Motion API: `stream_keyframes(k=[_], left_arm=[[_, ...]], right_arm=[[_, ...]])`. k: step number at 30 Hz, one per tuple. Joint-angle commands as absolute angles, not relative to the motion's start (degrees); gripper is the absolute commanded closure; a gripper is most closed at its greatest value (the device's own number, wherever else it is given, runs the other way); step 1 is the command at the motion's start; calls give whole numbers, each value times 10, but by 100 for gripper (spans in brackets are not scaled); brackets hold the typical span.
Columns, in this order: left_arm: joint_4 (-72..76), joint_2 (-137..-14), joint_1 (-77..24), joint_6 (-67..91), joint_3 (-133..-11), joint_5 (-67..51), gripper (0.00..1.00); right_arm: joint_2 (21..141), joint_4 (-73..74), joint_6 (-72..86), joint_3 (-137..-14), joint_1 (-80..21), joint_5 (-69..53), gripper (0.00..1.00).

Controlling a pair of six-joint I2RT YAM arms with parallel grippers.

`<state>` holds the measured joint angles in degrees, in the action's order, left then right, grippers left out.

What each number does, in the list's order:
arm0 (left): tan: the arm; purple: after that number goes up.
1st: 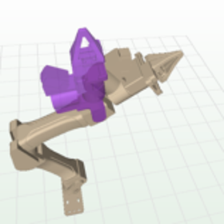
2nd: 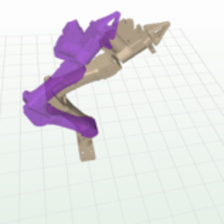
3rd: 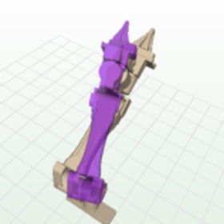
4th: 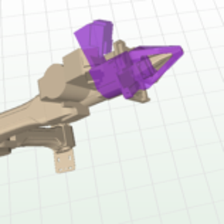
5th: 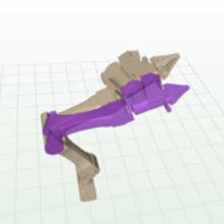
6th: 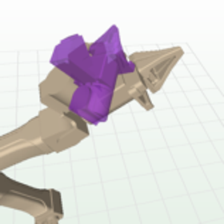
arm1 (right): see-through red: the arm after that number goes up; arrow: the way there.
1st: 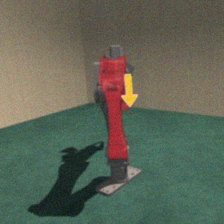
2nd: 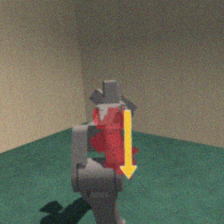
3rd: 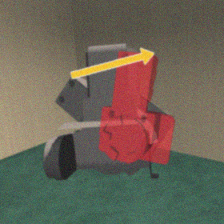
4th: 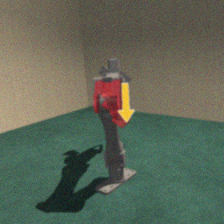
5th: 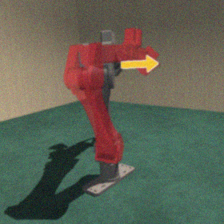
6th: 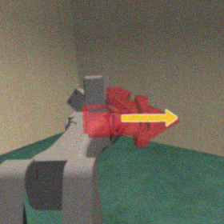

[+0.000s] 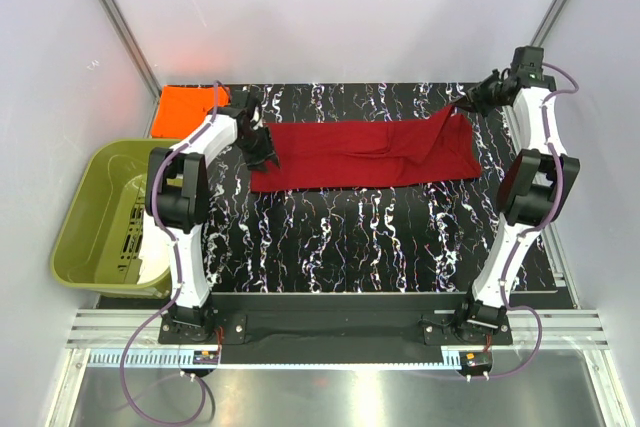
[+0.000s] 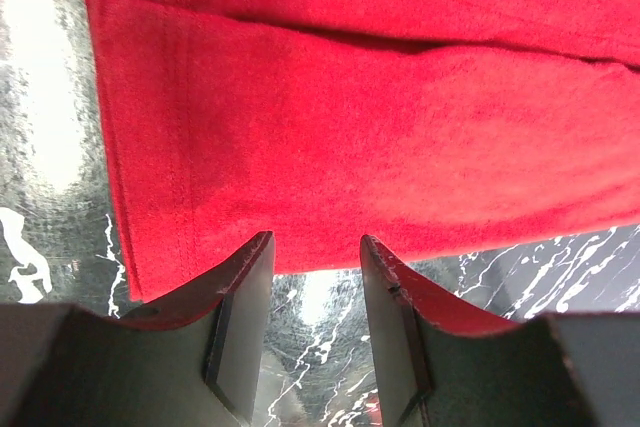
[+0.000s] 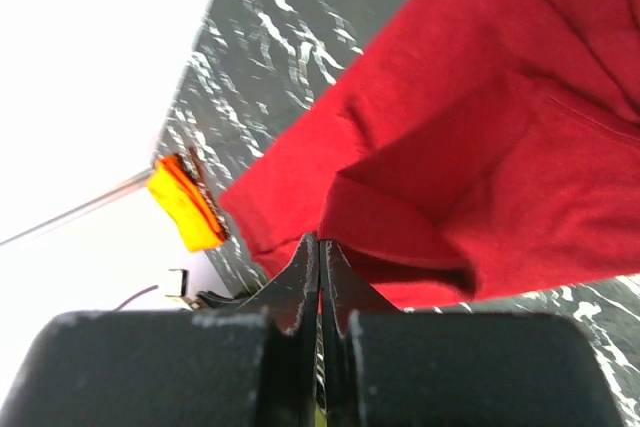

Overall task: Fold and stack the t-shirts
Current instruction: Fold the tshirt

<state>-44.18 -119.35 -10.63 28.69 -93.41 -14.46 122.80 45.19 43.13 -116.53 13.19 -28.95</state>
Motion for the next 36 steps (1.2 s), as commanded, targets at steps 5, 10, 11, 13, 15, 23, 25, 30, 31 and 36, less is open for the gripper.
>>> stream_keyframes(k=[5, 10, 11, 13, 15, 23, 25, 30, 31, 36], left_arm=[[-425, -1205, -83, 296, -948, -146, 55], [-425, -1202, -75, 295, -945, -140, 55], [-424, -1201, -74, 295, -945, -141, 55], [-423, -1197, -74, 295, -946, -144, 55], [-424, -1198, -74, 296, -947, -147, 55], [-418, -1204, -75, 307, -959, -161, 55], [-424, -1208, -74, 300, -963, -159, 52], [-434, -1198, -73, 288, -955, -147, 51], [-432, -1195, -73, 290, -949, -148, 51], [-423, -1182, -75, 302, -920, -163, 53]], right_arm=[[1211, 401, 471, -1171, 132, -287, 100], [1232, 389, 483, -1172, 132, -298, 100], [1234, 385, 485, -1172, 132, -301, 100], [1244, 385, 486, -1175, 132, -299, 100], [1252, 381, 491, -1179, 132, -298, 98], [1313, 347, 519, -1209, 128, -309, 72], [1342, 434, 485, -1272, 131, -316, 58], [1327, 667, 264, -1329, 148, -170, 36], [1306, 658, 227, -1297, 149, -152, 34], [1220, 597, 178, -1117, 151, -124, 43]])
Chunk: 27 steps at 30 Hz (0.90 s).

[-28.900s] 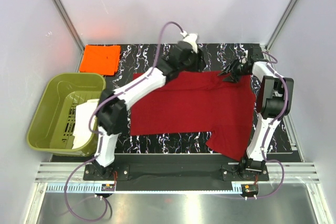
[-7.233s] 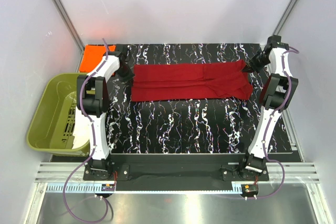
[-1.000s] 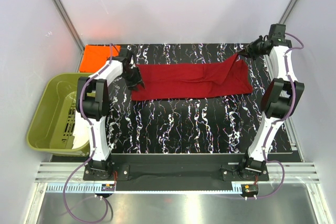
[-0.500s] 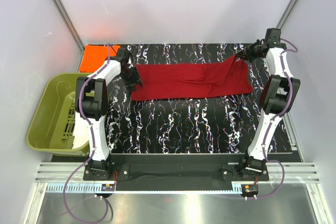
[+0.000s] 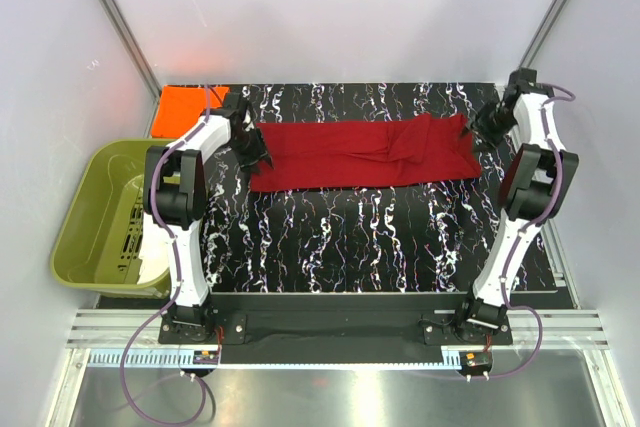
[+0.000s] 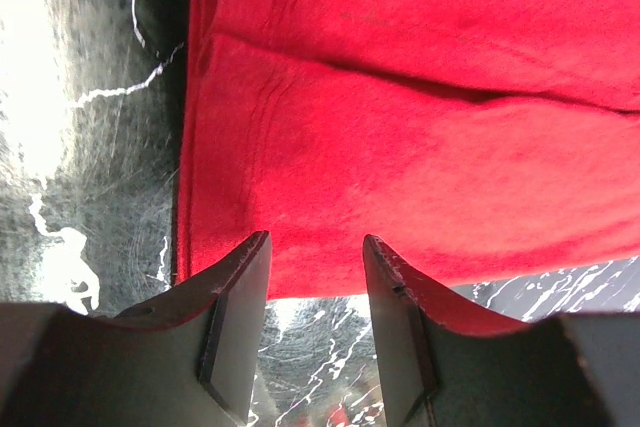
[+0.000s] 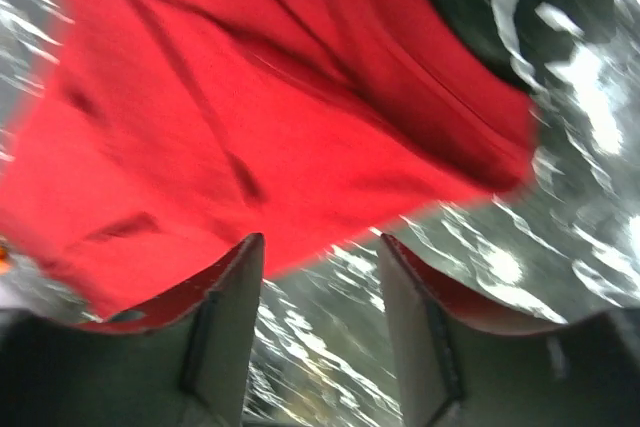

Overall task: Fold and stack the t-shirts
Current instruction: Fold the tshirt

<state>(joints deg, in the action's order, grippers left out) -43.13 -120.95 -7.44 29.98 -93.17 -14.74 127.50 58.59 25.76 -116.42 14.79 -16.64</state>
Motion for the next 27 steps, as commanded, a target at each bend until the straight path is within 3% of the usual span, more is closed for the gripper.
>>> stream_keyframes(k=[1, 13, 27], left_arm=[[-423, -1180, -74, 302, -917, -163, 54], [-421, -1181, -74, 301, -898, -170, 55], [-417, -1192, -74, 305, -899, -185, 57]], right_arm=[[1223, 596, 164, -1109, 151, -127, 45], [1272, 565, 102, -1121, 151, -112, 43], [1301, 528, 87, -1103, 151, -124, 52]])
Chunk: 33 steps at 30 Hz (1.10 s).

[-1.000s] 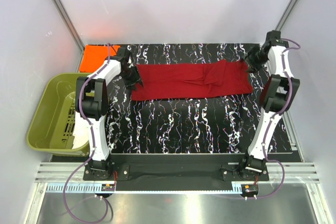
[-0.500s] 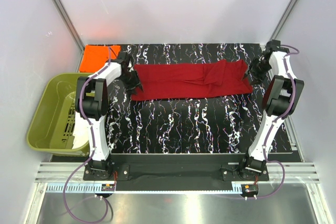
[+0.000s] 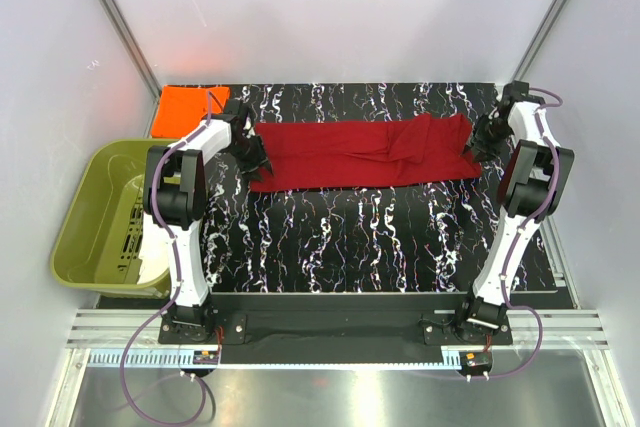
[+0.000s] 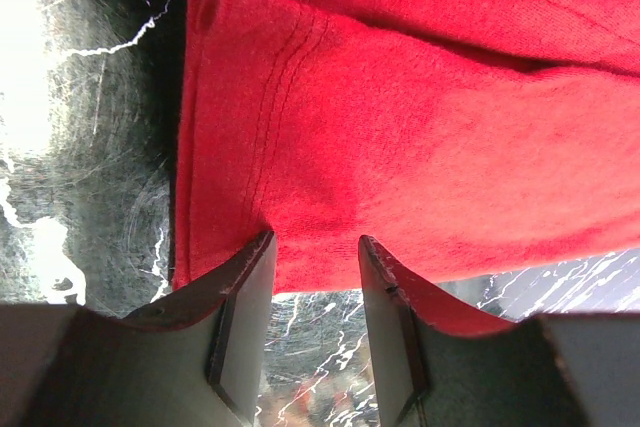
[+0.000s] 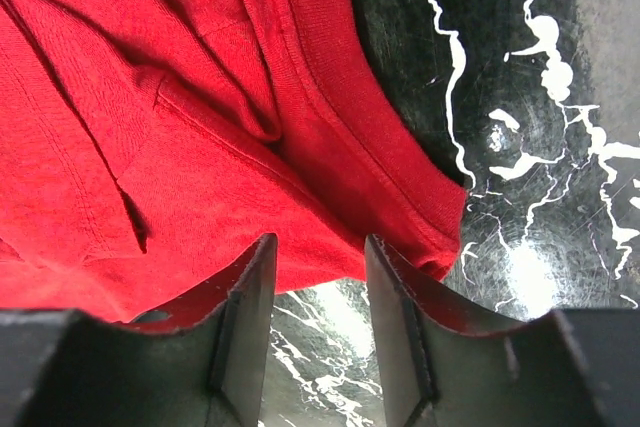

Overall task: Fold and stack the t-shirts
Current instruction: Fold the tshirt

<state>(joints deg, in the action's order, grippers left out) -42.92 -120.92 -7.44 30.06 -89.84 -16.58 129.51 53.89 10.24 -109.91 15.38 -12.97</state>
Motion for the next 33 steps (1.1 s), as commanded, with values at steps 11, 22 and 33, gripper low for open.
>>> stream_keyframes(k=[11, 22, 33], left_arm=[[-423, -1201, -72, 307, -911, -186, 58], [-423, -1201, -72, 302, -907, -186, 58], [-427, -1208, -66, 307, -903, -180, 61]], right_arm=[[1285, 524, 90, -1065, 151, -147, 57], [1281, 519, 90, -1060, 151, -120, 47], [1272, 526, 94, -1055, 151, -95, 84]])
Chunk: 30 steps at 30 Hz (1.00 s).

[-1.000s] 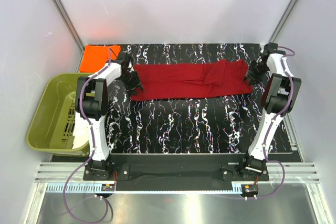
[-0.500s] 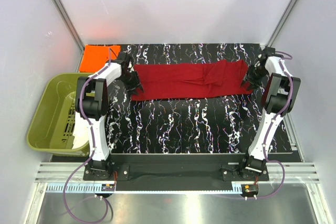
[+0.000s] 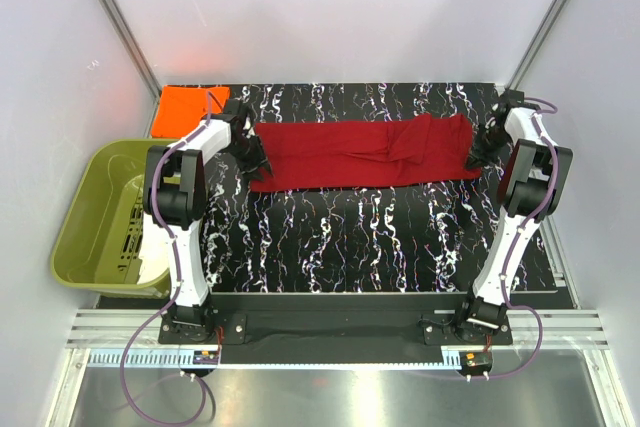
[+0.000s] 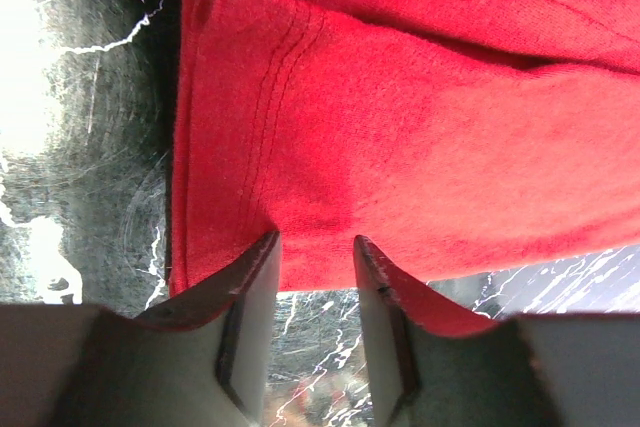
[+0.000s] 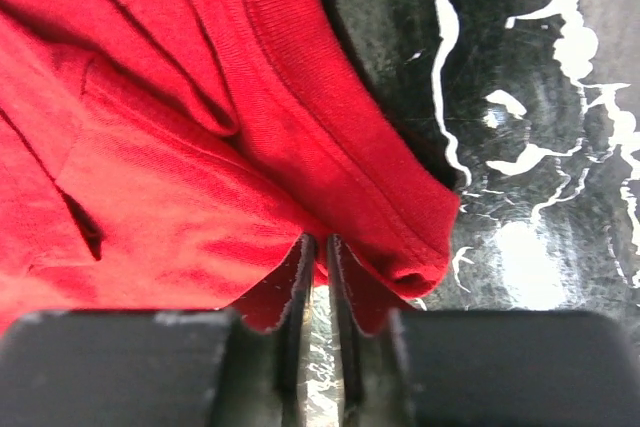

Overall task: Fold and stack the t-shirts
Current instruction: Fold the tshirt

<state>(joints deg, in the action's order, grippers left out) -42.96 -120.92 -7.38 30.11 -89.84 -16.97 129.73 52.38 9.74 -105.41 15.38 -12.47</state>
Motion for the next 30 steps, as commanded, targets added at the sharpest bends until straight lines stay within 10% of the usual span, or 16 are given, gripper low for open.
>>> stream_keyframes(k=[1, 6, 30], left_arm=[[-430, -1210, -64, 309, -903, -180, 62], [-437, -1216, -62, 308, -900, -165, 64], [-456, -1209, -49, 298, -872, -131, 65]], right_arm=[[1269, 526, 93, -1051, 151, -87, 87], [1253, 533, 102, -1053, 152, -40, 100], [1244, 559, 163, -987, 163, 57, 100]])
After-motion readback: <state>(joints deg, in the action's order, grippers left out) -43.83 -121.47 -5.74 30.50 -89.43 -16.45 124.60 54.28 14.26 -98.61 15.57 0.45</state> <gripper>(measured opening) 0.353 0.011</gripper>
